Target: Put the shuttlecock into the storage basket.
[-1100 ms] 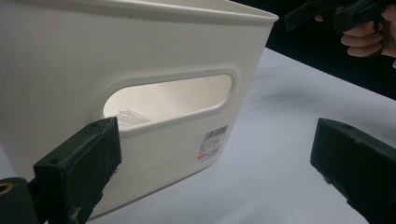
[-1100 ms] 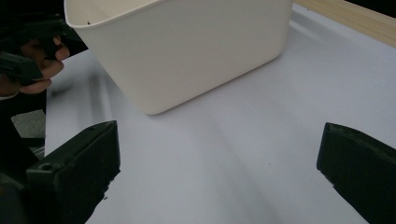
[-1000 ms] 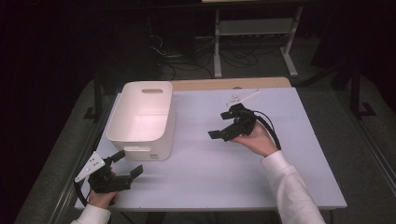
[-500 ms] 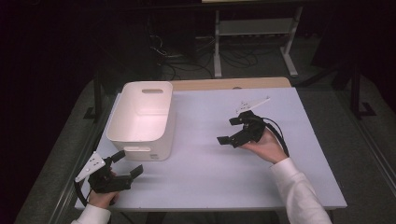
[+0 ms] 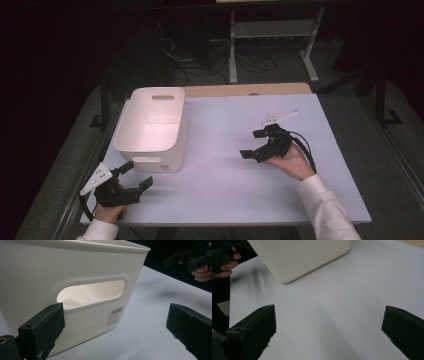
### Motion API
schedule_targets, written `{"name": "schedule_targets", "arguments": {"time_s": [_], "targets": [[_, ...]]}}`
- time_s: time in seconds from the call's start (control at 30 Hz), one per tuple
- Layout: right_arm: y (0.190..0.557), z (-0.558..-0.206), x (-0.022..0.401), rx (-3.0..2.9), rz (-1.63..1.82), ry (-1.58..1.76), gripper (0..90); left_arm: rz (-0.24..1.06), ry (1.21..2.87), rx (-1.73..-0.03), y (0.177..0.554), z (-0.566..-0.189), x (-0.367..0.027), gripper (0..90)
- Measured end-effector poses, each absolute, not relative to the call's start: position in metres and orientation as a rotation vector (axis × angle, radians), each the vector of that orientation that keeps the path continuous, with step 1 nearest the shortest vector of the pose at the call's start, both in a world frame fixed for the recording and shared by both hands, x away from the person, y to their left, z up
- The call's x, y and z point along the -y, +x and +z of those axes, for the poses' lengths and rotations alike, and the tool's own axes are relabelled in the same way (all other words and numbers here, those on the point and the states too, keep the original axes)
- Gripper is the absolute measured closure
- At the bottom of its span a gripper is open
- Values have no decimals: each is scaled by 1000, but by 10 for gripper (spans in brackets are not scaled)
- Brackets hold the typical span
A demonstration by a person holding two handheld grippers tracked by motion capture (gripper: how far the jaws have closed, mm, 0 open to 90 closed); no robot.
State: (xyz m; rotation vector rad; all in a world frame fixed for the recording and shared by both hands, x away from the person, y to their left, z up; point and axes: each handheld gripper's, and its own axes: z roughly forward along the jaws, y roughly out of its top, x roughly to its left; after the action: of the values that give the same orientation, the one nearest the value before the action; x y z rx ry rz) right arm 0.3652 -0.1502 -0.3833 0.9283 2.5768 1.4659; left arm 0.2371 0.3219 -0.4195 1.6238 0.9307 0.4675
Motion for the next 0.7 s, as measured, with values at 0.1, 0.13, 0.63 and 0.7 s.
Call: {"name": "schedule_targets", "arguments": {"time_s": [0.1,0.13,0.63,0.7], "targets": [[363,-385,154,-2568,1467,933,0,467,1625,-932,237,-419,-322,15],[362,-386,156,-2565,1475,935,0,468,1625,-932,237,-419,-322,15],[349,-397,179,-2515,1484,978,0,470,1619,-925,236,-419,-322,15],[347,-398,181,-2509,1483,973,0,468,1619,-924,236,-419,-322,15]]}}
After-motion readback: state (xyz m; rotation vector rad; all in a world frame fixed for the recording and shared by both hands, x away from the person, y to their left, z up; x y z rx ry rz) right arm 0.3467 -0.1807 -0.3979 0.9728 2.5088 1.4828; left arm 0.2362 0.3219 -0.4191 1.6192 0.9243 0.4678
